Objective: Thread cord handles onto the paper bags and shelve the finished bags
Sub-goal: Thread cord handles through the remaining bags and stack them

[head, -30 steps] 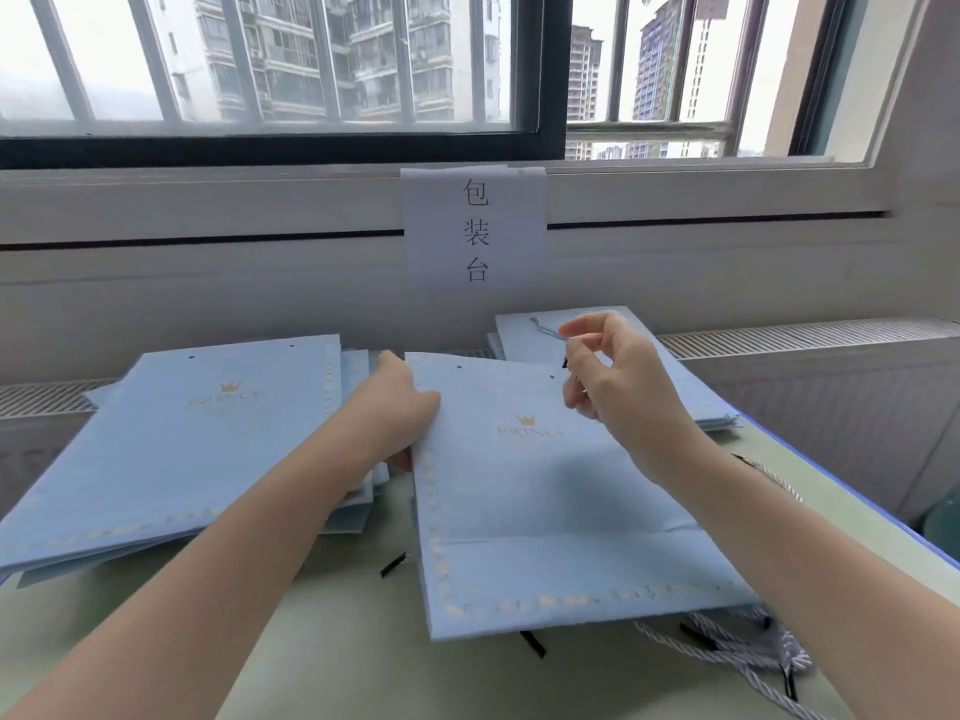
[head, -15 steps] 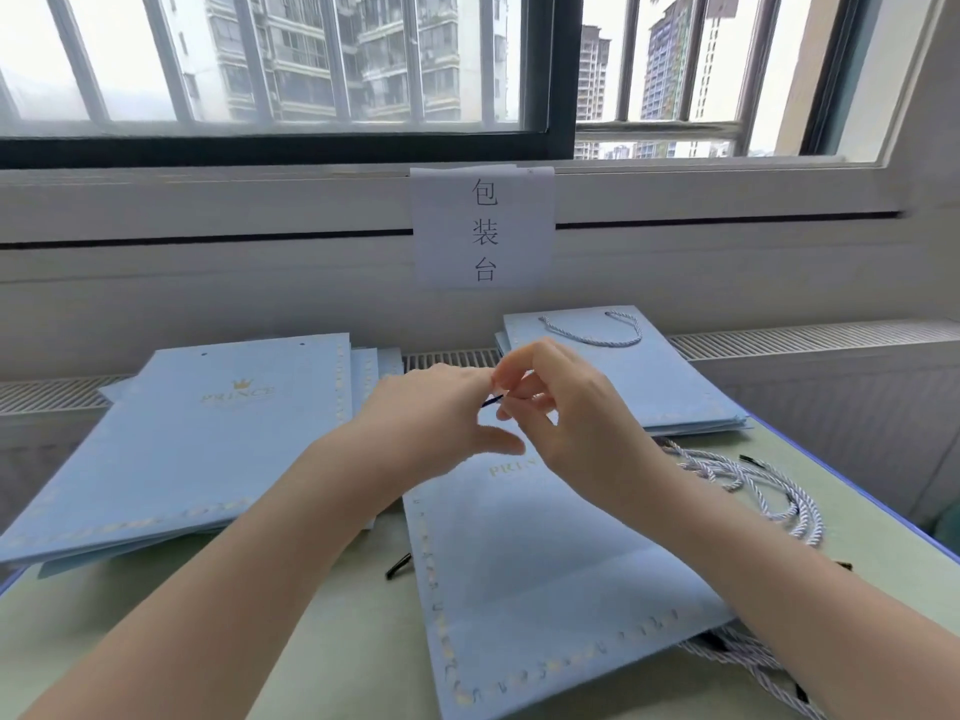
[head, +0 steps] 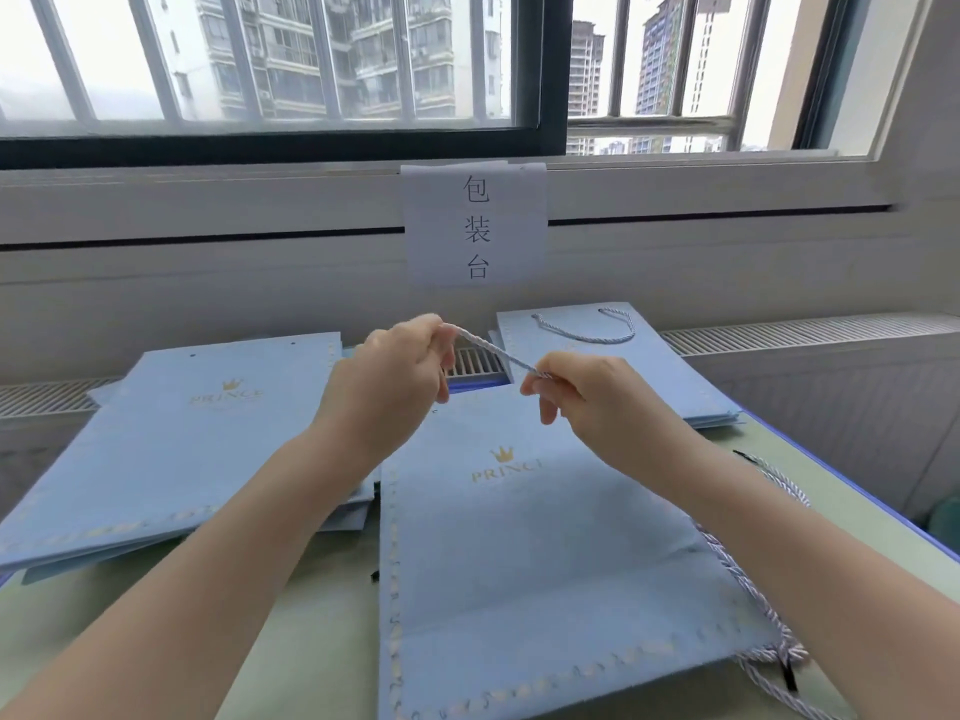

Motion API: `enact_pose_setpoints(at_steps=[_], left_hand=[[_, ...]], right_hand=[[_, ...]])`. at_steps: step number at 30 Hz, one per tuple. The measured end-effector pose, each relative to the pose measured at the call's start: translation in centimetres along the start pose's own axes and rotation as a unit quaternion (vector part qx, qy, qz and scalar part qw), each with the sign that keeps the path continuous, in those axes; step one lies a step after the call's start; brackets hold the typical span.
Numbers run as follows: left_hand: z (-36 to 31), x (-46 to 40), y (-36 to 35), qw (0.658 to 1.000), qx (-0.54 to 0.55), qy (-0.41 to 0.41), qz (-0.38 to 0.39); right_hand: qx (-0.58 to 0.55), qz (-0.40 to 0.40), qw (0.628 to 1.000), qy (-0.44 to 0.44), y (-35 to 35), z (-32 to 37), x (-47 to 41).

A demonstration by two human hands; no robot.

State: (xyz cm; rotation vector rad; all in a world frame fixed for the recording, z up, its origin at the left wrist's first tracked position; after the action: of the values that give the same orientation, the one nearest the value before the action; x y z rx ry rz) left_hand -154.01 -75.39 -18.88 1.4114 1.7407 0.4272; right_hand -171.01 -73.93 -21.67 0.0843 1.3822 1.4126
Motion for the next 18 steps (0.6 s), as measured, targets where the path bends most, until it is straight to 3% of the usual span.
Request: enact_pose_setpoints(at_steps=[4,9,14,18], left_hand=[[2.0,-1.1,1.3,0.990,0.107,0.057,-0.073],[5.0,-2.2,0.5,0.982,0.126,0.131,-0.048],[4.6,-2.2,-2.3,0.995,0.009,0.079,0.051],[1.6,-0.7,-3.5,0.989,0.029,-0.028,0.143]], right_hand=[[0.070,-0.080,0.994,-0.024,1.8,-0.8,0.2],[-0.063,-0.196,0.978,-0.015,3.9,-0.5,0.1],[-0.060,-0.135,0.989,-0.023,1.9,-0.4,-0.2],[0.019,-0.041,0.999,0.005,-0.5,0.4,0.0]])
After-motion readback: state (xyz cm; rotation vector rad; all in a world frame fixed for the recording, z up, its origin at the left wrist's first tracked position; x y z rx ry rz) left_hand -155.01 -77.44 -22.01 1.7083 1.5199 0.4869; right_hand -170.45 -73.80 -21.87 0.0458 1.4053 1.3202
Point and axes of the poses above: each hand's wrist, its own x-axis away from the middle knuckle, its own y-axis out of the back of the hand, z = x × y, the point moved 7 cm from there along -x, towards the middle knuckle, and after that the axes turned 14 degrees about y, right-handed, at the moved point
